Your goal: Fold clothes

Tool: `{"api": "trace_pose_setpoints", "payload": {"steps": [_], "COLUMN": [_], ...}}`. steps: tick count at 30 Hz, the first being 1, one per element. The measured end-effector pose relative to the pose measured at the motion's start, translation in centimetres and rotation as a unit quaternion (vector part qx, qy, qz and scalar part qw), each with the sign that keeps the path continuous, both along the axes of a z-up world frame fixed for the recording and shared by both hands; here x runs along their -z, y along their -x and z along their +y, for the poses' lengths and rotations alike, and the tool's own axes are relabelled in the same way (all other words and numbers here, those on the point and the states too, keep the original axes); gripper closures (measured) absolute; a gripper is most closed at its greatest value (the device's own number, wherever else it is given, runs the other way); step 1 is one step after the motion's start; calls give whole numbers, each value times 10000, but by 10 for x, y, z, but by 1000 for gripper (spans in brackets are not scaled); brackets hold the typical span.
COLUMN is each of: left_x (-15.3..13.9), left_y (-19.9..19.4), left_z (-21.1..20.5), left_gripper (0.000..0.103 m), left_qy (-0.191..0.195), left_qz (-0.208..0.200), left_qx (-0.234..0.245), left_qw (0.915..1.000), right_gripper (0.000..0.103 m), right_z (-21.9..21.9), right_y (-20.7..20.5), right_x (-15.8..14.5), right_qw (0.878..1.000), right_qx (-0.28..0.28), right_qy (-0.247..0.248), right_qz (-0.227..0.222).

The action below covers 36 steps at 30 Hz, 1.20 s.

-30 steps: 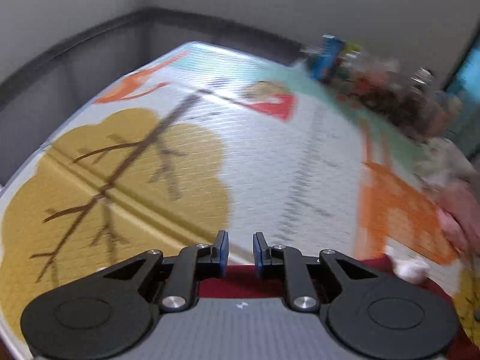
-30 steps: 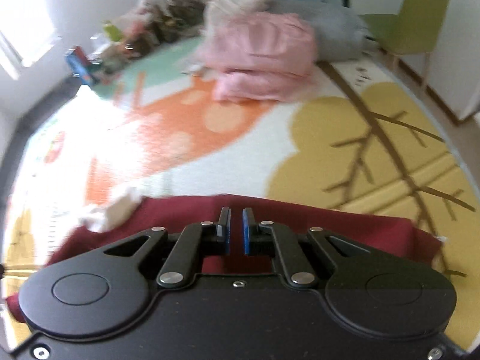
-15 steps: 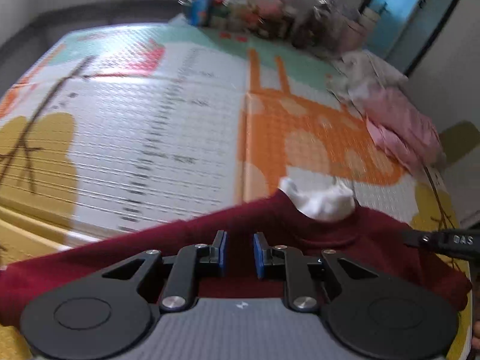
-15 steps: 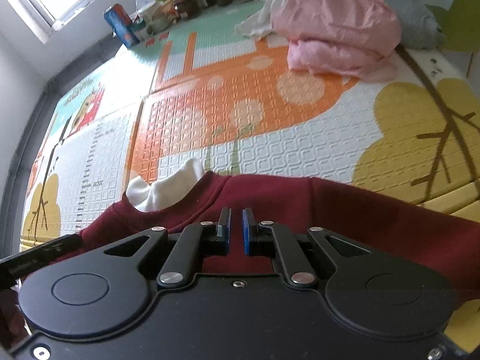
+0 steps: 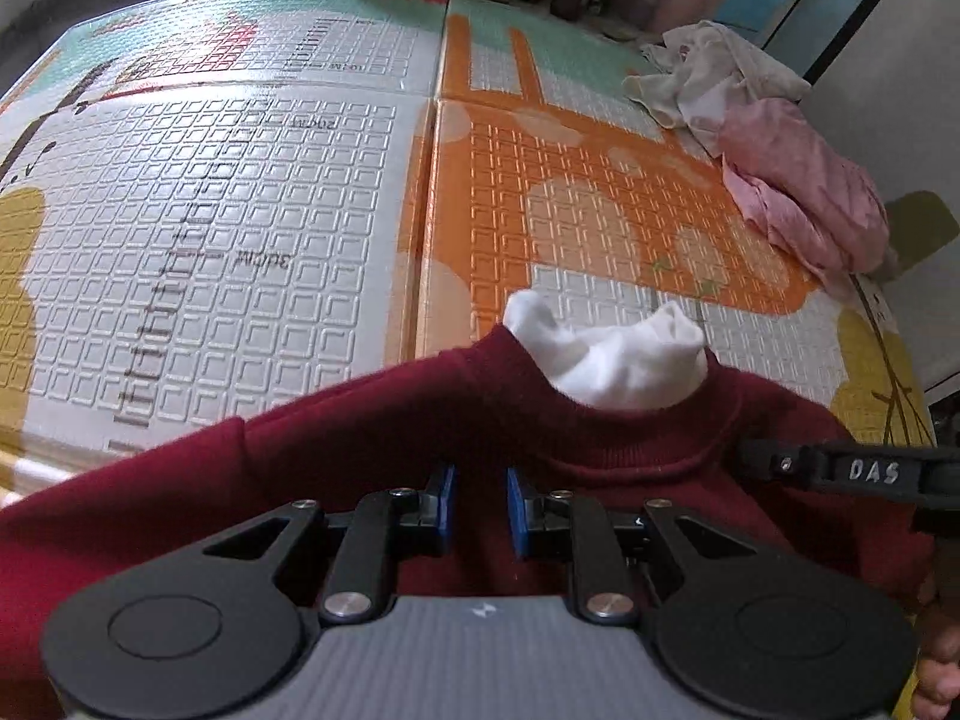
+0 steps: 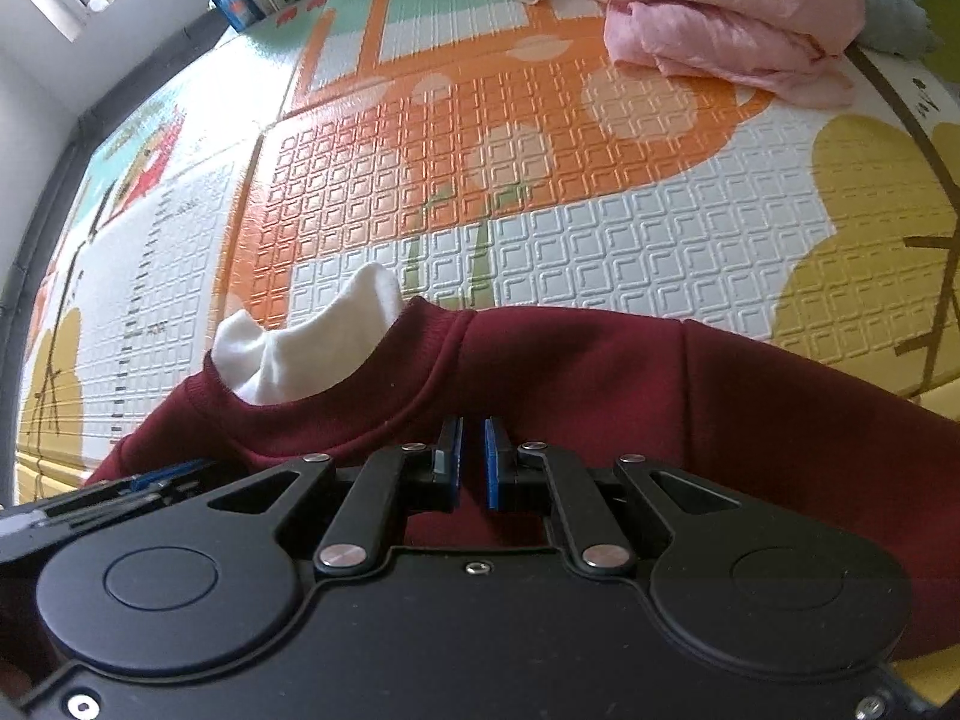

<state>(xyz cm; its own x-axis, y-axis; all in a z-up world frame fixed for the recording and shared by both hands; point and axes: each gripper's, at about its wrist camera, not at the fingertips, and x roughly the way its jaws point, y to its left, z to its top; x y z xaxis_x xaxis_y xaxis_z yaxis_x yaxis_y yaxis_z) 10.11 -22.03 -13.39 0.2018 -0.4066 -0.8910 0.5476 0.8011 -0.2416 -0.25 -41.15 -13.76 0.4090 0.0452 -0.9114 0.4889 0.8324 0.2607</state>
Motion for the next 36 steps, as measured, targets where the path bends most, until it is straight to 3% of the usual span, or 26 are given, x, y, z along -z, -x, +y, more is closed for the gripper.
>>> {"api": "trace_pose_setpoints", "payload": {"steps": [14, 17, 23, 28, 32, 36], "left_x": [-2, -2, -2, -23, -39, -44], "left_y": [-28, -34, -40, -27, -15, 5], "left_z": [-13, -13, -13, -17, -20, -37], "left_gripper": [88, 88, 88, 87, 82, 80], "left_qy": [-484, -475, -509, -156, 141, 428], "left_qz": [-508, -454, -455, -570, -668, -476], "left_qx": [-511, -506, -504, -286, -103, 394], "left_qw": [9962, 9966, 9964, 9978, 9976, 9972], "right_gripper": [99, 99, 96, 96, 96, 96], "right_z": [-14, -15, -24, -50, -65, -75], "right_y": [-11, -11, 9, 35, 63, 92], "right_x": [6, 6, -28, -53, -57, -51], "right_qw": [9997, 9996, 9961, 9929, 9914, 9897], "right_qx": [140, 162, 323, 639, 907, 1192], "right_qy": [86, 76, 120, 12, -122, -193], "right_qz": [-198, -219, -811, -1006, -930, -768]}}
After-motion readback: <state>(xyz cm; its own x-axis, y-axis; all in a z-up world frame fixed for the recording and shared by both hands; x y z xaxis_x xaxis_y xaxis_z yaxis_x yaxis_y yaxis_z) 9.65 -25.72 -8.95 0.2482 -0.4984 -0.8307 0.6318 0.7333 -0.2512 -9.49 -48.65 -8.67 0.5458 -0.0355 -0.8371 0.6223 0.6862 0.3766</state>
